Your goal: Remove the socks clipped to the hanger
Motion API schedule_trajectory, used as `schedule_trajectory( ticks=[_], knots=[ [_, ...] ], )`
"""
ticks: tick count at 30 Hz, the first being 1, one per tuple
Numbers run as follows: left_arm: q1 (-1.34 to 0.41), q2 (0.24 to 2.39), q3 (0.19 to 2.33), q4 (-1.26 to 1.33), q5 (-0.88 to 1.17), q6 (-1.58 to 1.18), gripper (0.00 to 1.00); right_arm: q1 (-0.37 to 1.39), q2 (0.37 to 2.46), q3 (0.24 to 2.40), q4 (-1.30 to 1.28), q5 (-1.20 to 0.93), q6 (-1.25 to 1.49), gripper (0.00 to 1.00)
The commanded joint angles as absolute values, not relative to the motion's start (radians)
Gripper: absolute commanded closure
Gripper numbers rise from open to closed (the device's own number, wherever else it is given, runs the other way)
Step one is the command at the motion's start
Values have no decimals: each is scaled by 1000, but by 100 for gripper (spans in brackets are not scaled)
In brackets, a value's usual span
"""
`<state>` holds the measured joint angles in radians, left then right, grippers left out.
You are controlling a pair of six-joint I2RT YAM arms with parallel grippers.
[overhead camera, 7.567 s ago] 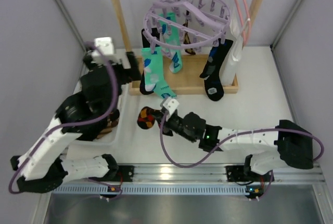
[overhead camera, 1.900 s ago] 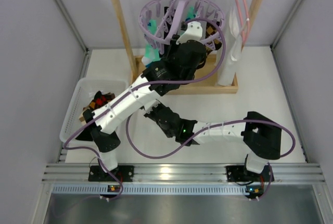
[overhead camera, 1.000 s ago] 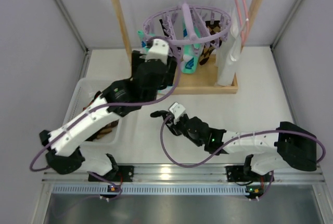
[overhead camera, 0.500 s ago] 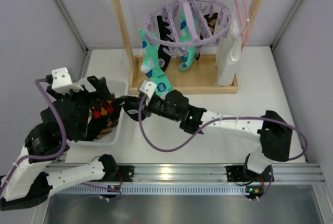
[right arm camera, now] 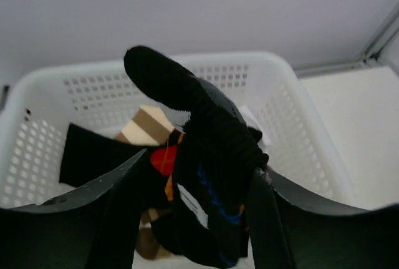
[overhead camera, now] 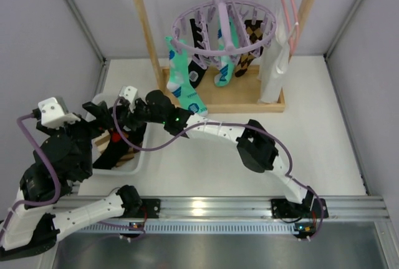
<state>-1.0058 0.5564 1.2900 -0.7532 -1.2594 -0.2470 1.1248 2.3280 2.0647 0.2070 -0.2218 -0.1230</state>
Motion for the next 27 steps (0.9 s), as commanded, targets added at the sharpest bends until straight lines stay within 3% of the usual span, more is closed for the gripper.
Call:
schedule_trajectory(
  ticks=[1,4,7,10,15,18,19,21,27],
  knots=[
    [-1008,552,1270,-735,-1284,-256,2,1089,2240,1987,236,-244,-74,42],
    [-1008,557,1273,-735,-1270,-268,2,1066,2123,1826,321,-242,-67,35],
    [-1008,560,1264,-735,-1258,-278,2,1032,2013,1692,342,-239,-64,11],
    [-1008,557,1252,-735,-1256,-284,2,996,1924,1576,353,-244,-49,7],
    [-1008,546,1250,-733,-1239,-301,2,960,1928,1552,329,-287,-29,10],
    [-1008,546,1247,-735,-1249,-296,2,963,2119,1823,133,-362,-14,18],
    [-1008,540,1244,-733,-1252,-296,2,966,2172,1968,89,-376,-11,26],
    [-1008,532,1241,-735,-1258,-291,2,991,2264,2037,49,-377,-6,29],
    [-1008,515,1232,-733,-1253,-290,2,1061,2220,1898,271,-273,77,30]
  ],
)
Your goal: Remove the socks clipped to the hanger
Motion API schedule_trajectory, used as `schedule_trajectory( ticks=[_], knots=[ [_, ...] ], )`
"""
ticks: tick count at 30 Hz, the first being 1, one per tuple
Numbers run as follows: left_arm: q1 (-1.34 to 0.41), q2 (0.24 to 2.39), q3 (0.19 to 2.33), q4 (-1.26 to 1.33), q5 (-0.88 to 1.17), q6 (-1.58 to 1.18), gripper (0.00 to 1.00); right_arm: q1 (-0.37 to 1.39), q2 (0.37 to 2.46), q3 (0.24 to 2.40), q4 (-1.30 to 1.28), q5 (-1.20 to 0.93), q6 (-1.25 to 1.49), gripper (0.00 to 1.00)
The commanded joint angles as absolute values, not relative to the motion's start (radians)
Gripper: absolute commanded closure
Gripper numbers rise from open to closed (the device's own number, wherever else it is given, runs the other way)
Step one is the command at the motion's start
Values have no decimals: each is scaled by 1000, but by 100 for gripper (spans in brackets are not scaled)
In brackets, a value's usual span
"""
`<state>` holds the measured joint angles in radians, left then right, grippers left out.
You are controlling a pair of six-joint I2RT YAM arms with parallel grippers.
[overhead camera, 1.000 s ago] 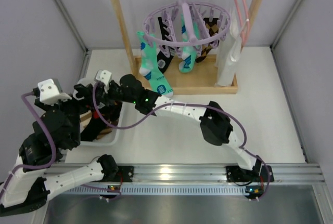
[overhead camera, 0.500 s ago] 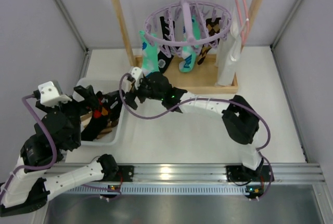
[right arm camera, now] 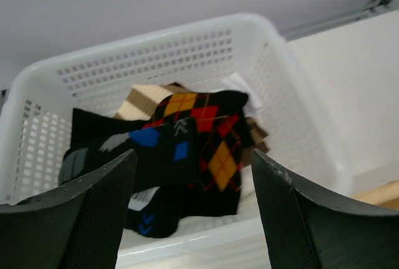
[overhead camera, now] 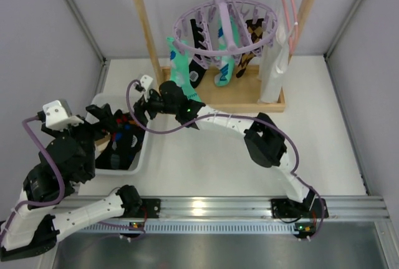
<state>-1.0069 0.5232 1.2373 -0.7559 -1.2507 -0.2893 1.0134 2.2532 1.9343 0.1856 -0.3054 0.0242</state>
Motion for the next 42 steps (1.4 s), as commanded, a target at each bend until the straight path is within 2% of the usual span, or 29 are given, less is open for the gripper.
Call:
schedule_trajectory(
  ticks=[1,5,9,11,15,18,22,25,26,27,30,32,36,37,42],
  knots=[
    [-1008,518,1230,-733,-1247,-287,2,1065,2201,1855,294,-259,75,28],
    [-1008,529,1207,-735,-1187,-279,2,1057,2105,1810,256,-157,16,24],
    [-1008,506,1178,-732,-1033,-333,2,1028,1997,1677,261,-22,26,18],
    [-1008,506,1158,-732,-945,-357,2,1006,1904,1531,287,36,66,16],
    [-1009,529,1100,-716,-874,-506,2,922,1711,1209,423,25,144,15],
    [-1008,580,984,-560,-747,-528,2,876,1533,975,463,25,167,14],
    [-1005,770,905,-294,-704,-477,1,824,1271,699,414,69,189,12],
    [-901,961,943,-201,-507,-457,1,804,1033,590,296,107,196,8],
    [-846,1036,946,-140,-342,-497,2,801,917,569,235,112,201,7],
    [-713,1064,943,-102,-259,-509,2,802,860,549,215,110,209,6],
    [-548,1173,933,52,-112,-482,1,801,648,486,144,54,221,4],
    [-520,1225,945,116,-78,-433,2,801,528,465,117,5,215,3],
    [-434,1339,950,190,-29,-402,2,801,416,475,42,-101,199,3],
    [-411,1370,948,202,30,-403,2,801,405,483,32,-136,187,3],
    [-312,1419,953,236,58,-371,2,801,399,497,29,-216,173,3]
  ],
)
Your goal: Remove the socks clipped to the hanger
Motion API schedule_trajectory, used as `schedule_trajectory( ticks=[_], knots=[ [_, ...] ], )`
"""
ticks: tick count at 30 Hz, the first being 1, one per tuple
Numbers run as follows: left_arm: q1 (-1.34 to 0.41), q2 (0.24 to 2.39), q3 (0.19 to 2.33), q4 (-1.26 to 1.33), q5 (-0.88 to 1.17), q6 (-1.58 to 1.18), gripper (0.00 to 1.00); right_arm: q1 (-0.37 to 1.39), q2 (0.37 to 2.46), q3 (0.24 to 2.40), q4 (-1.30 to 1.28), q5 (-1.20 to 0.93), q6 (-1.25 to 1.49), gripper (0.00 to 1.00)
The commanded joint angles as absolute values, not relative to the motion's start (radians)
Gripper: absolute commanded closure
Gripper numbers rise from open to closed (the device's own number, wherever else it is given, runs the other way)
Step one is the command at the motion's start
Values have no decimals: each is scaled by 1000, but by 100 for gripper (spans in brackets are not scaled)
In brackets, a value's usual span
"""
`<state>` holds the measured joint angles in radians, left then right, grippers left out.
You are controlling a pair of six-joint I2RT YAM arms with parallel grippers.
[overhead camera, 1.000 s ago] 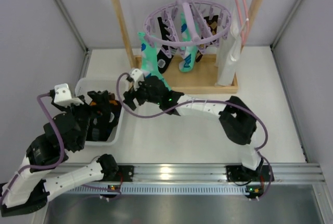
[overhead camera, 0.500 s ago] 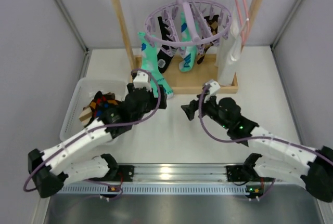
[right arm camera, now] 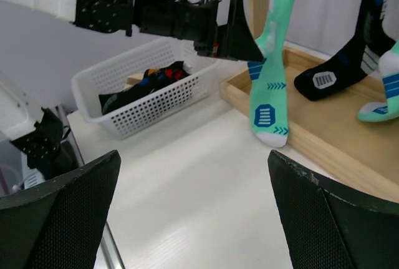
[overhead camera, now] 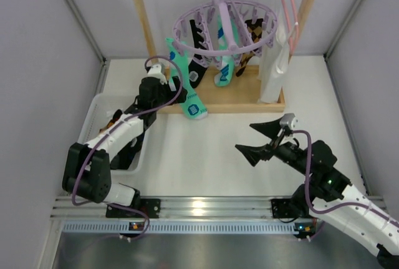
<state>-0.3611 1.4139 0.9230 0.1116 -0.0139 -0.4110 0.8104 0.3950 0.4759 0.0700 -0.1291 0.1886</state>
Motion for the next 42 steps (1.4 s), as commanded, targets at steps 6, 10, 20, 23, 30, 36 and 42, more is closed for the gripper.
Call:
schedule_trajectory(
  ticks=[6,10,20,23,30,36,42],
  knots=[
    [-258,1489,953,308,142,-354,2,799,452,499,54,-276,158,3],
    [-204,1595,1006,408,267,-380,2,801,483,512,75,-339,158,3],
    [-186,1664,1045,548,348,-391,53,802,488,526,74,-387,158,5],
    [-186,1648,1022,590,344,-414,99,804,482,529,64,-377,153,6],
    [-213,1479,864,612,227,-463,100,804,448,528,66,-322,161,6],
    [-443,1201,634,609,-124,-391,100,804,422,528,92,-147,235,7],
    [-717,971,514,606,-354,-307,100,802,391,574,45,-49,273,7]
  ],
)
